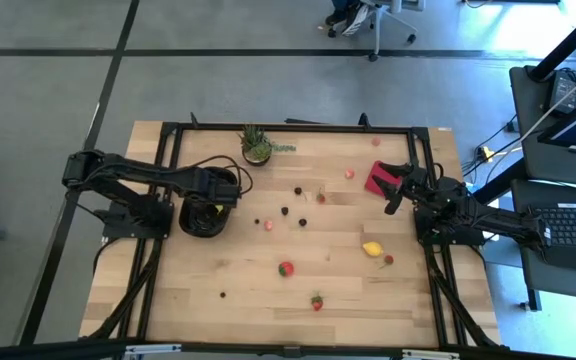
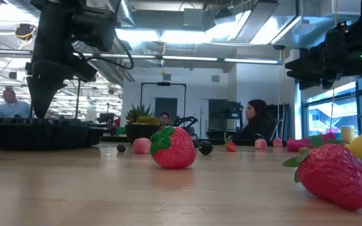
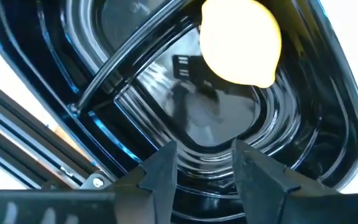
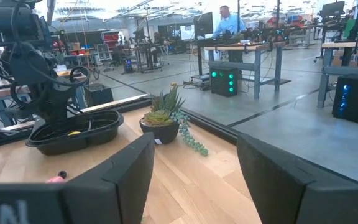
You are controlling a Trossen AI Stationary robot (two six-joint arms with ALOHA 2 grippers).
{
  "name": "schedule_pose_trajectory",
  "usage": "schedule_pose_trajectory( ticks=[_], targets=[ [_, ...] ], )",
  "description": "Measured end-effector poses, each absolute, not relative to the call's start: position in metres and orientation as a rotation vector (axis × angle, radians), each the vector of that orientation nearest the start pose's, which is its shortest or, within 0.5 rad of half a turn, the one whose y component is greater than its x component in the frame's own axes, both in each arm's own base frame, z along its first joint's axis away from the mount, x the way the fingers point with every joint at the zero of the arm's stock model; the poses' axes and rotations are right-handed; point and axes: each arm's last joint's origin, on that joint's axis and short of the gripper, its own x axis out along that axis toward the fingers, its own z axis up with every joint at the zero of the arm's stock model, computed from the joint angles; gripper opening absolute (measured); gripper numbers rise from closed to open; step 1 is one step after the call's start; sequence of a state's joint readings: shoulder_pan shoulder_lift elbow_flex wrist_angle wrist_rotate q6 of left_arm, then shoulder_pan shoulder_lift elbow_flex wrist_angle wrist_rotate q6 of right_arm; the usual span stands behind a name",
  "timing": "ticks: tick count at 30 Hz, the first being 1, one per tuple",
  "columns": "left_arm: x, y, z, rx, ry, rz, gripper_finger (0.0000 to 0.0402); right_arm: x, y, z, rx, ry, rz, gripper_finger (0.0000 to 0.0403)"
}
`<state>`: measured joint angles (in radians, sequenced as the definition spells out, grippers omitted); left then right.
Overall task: Pick and placing Produce into tupperware
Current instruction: Put the blackberry into the black container, then put the blueberry into the black container
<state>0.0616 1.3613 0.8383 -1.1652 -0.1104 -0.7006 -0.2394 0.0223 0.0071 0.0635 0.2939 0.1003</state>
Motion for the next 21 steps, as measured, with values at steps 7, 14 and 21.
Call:
schedule_pose_trajectory(
  ticks=[7,14,21],
  targets=[
    [0.198,0.012,0.198,-0.542,1.577,0.659,0.0199,0.093,-0.031,0.170,0.098,-0.075,-0.530,0.0232],
    [0.220,-0.016,0.233,-0.510,1.474,0.458,0.0243,0.093,-0.031,0.170,0.096,-0.075,-0.530,0.0232],
    [0.230,-0.075,0.260,-0.314,1.285,0.224,0.0242,0.093,-0.031,0.170,0.093,-0.074,-0.530,0.0232]
  ],
)
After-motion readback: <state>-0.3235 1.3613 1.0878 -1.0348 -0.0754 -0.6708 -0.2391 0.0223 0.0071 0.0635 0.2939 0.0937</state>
